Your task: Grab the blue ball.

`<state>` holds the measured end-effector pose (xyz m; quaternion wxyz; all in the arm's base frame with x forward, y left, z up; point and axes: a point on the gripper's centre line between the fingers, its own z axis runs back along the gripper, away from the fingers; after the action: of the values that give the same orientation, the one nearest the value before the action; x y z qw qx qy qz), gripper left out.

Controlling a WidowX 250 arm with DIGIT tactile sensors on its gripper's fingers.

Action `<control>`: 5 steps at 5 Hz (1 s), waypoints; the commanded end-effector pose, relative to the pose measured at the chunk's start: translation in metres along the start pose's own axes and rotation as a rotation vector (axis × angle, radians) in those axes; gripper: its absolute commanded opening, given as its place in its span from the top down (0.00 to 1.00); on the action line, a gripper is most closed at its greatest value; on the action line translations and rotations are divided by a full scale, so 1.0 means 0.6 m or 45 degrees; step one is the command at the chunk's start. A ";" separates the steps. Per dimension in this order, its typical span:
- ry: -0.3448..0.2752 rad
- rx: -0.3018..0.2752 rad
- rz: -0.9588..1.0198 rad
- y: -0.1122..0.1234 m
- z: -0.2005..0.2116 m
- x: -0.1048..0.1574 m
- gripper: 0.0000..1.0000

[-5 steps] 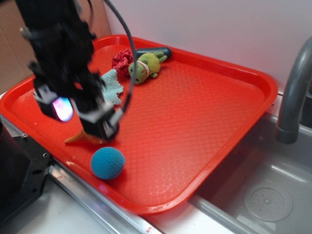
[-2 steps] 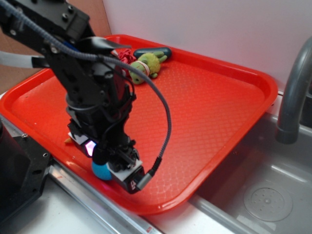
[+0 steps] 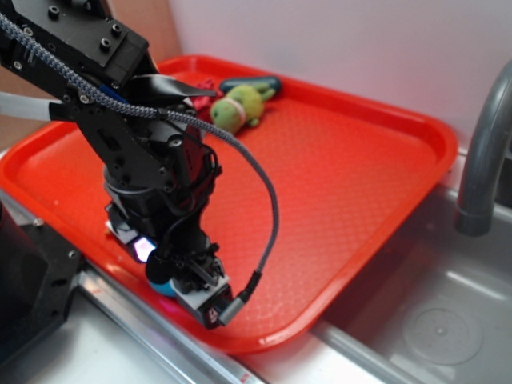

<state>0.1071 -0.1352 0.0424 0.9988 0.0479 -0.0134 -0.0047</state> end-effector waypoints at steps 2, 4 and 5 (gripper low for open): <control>-0.034 -0.107 0.200 0.066 -0.016 -0.024 0.00; -0.037 -0.104 0.104 0.049 -0.020 -0.017 0.00; -0.065 -0.207 0.004 0.043 0.003 -0.002 0.00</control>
<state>0.0994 -0.1049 0.0406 0.9995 -0.0205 -0.0253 -0.0041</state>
